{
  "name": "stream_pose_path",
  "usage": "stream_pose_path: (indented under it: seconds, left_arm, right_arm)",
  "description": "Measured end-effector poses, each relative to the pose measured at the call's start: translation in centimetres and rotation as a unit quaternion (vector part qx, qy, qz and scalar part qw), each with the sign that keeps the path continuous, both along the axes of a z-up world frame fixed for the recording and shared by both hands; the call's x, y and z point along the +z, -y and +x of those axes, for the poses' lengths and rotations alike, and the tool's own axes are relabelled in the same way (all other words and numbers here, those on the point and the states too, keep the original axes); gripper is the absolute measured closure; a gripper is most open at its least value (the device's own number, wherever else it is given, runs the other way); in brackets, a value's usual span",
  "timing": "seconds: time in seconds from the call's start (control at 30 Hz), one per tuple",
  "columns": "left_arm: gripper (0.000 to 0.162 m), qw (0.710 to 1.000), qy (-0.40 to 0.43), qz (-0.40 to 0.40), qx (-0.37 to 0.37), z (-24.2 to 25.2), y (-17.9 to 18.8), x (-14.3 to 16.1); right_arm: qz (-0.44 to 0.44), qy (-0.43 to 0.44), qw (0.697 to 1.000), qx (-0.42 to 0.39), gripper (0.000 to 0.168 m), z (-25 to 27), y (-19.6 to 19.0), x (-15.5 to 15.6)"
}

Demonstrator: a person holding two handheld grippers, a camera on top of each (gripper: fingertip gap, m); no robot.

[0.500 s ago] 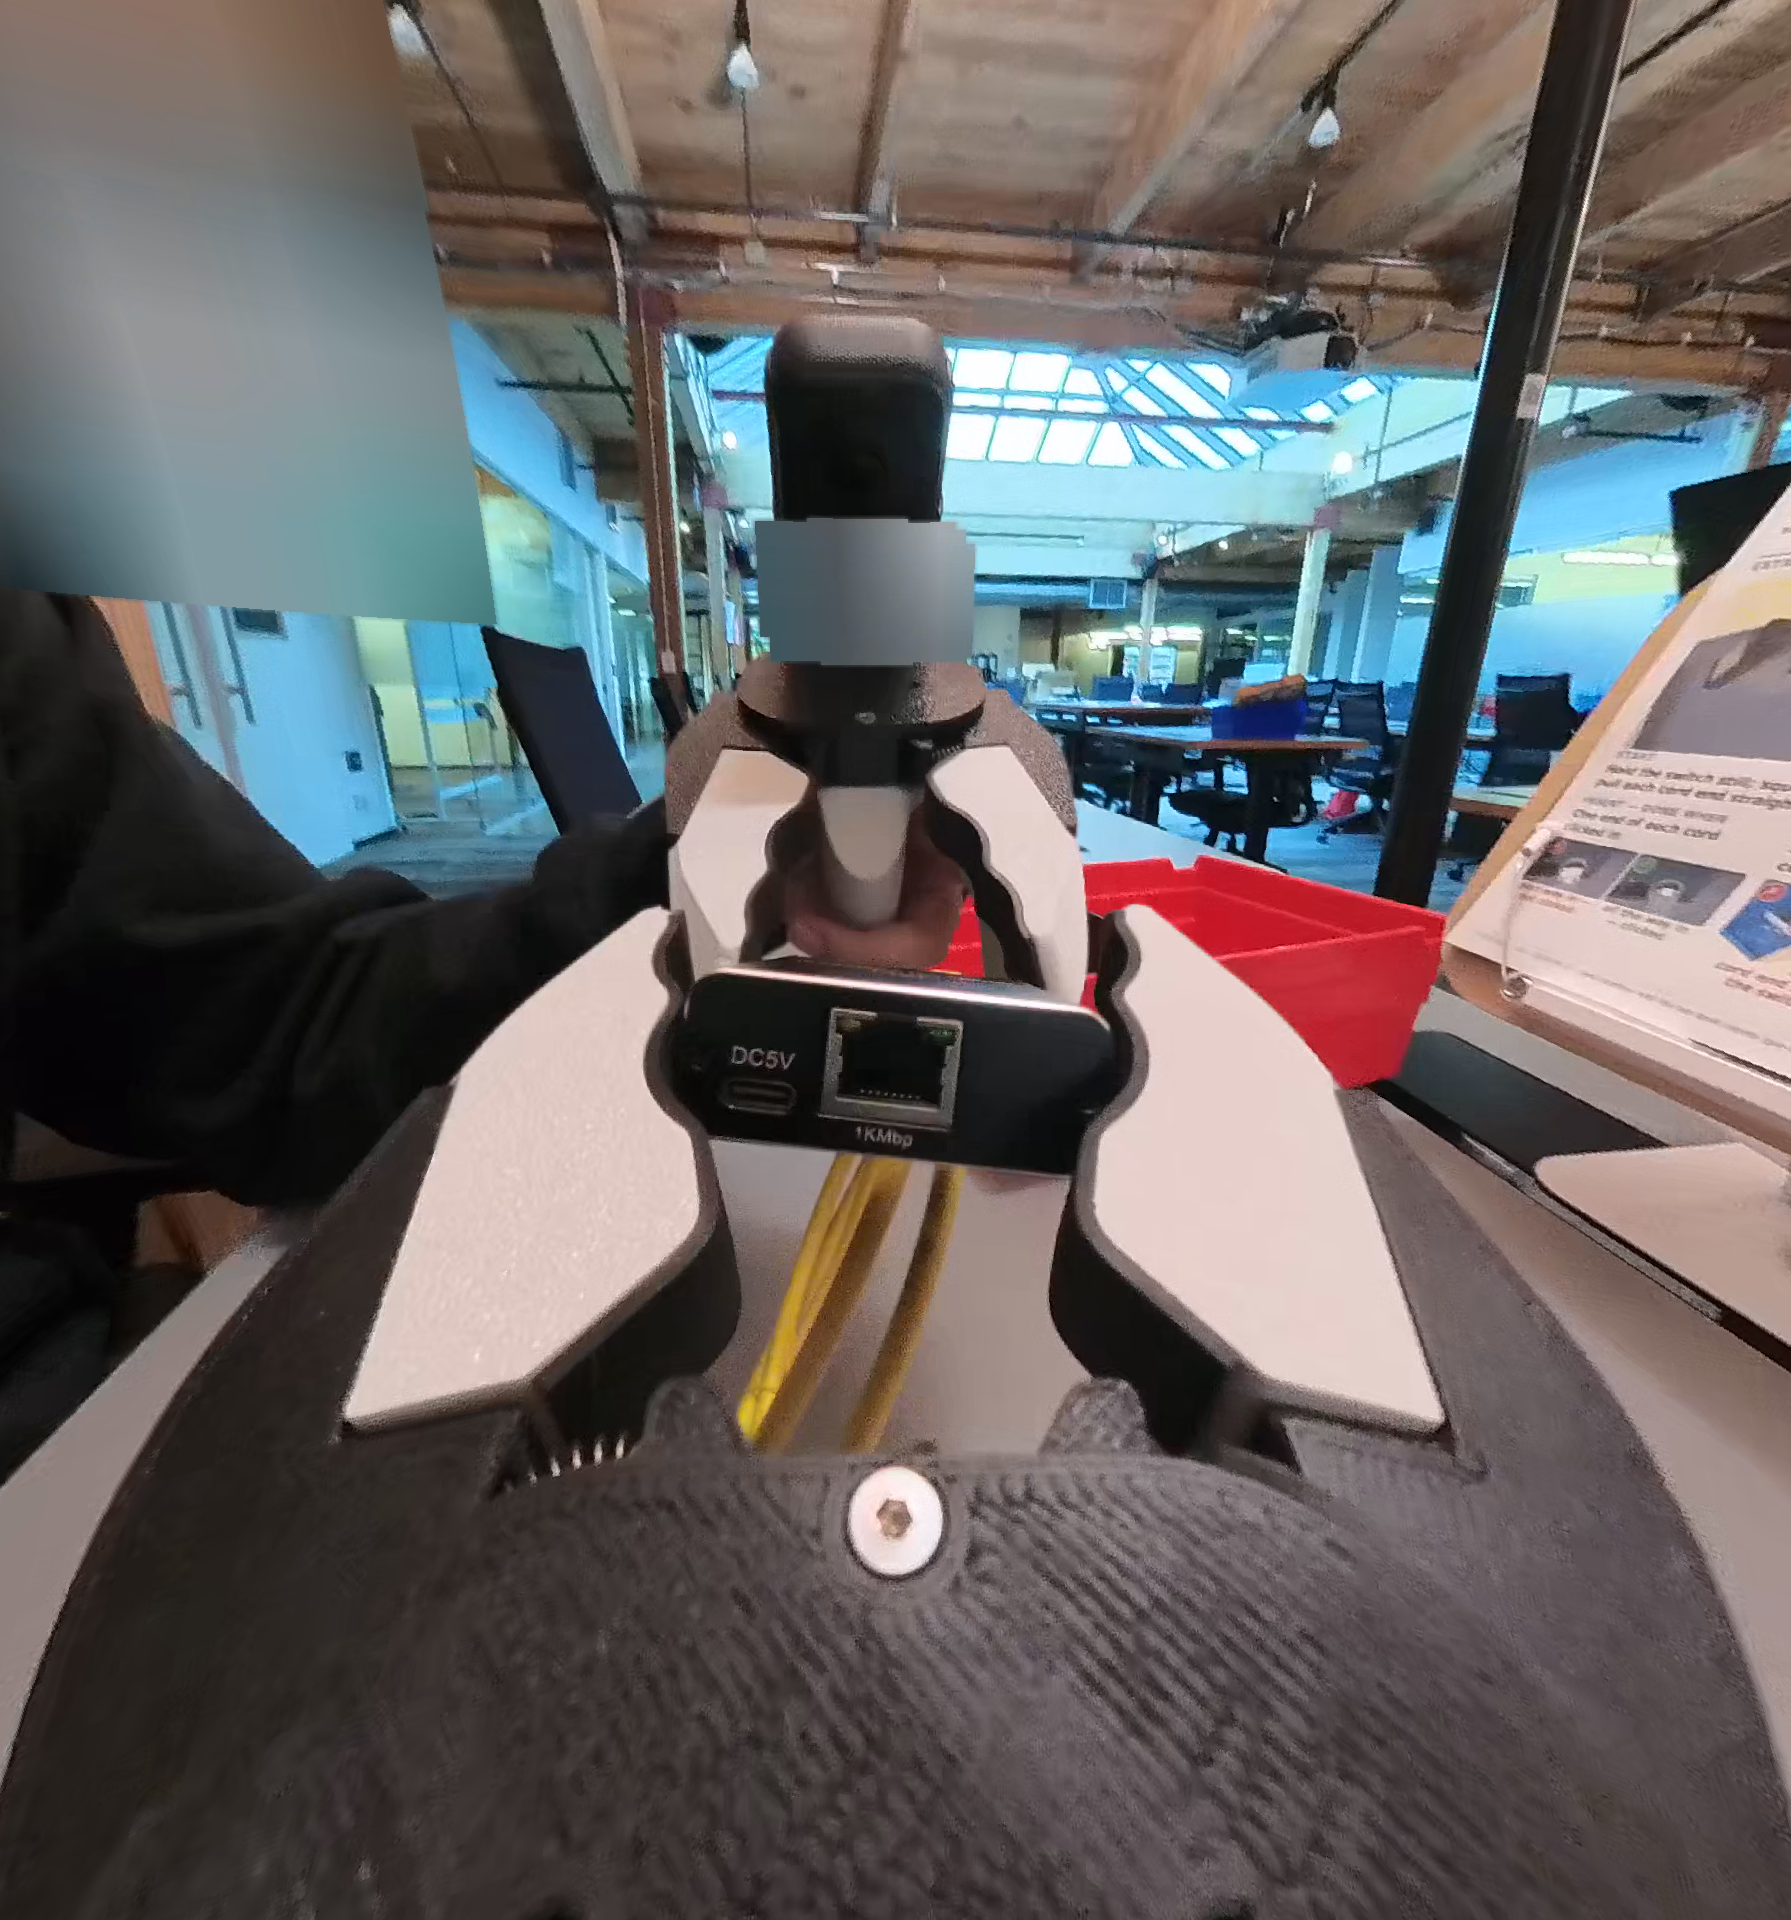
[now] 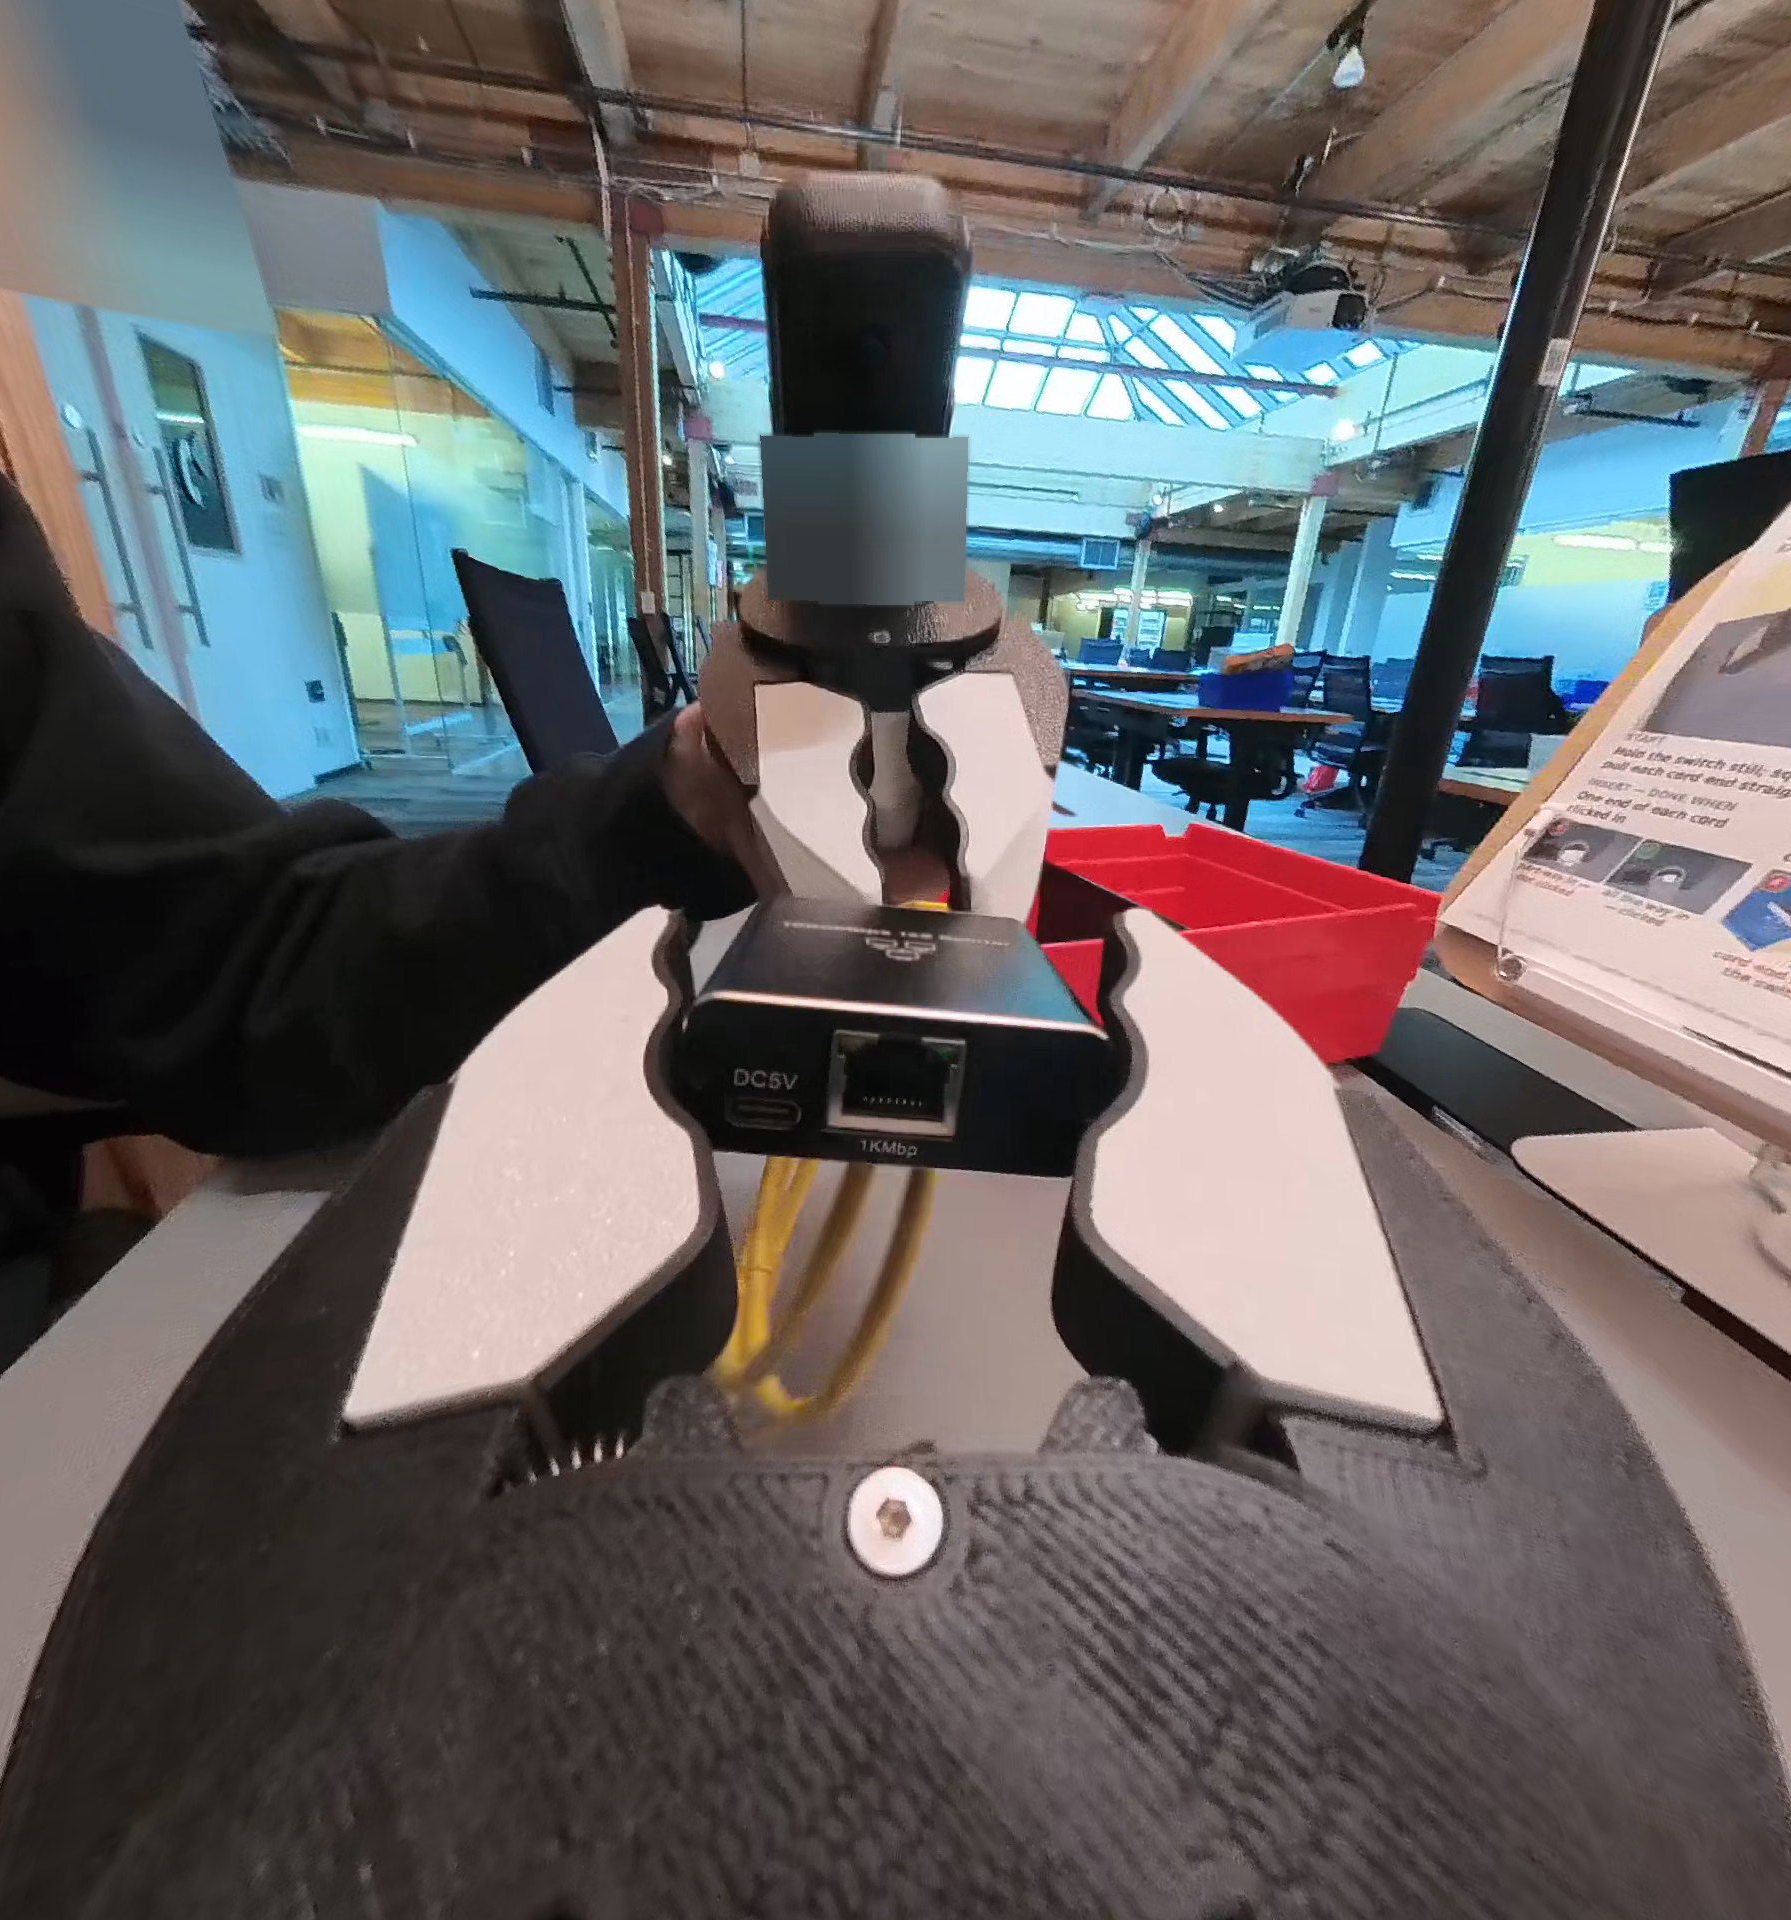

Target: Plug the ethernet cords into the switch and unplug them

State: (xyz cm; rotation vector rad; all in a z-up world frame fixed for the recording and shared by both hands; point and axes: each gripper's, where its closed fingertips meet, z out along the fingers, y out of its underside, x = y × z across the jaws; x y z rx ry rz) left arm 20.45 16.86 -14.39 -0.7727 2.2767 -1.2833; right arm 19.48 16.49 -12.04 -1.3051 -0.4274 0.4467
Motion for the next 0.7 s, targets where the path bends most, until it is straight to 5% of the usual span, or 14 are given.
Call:
stream_pose_path:
  seconds: [0.7]
  left_arm:
    - [0.150,0.999,-0.039,0.023,0.000,-0.9,-0.5,-0.8]
  right_arm:
    - [-0.052,0.022,0.998,-0.015,0.088,-0.6,-1.4,-2.2]
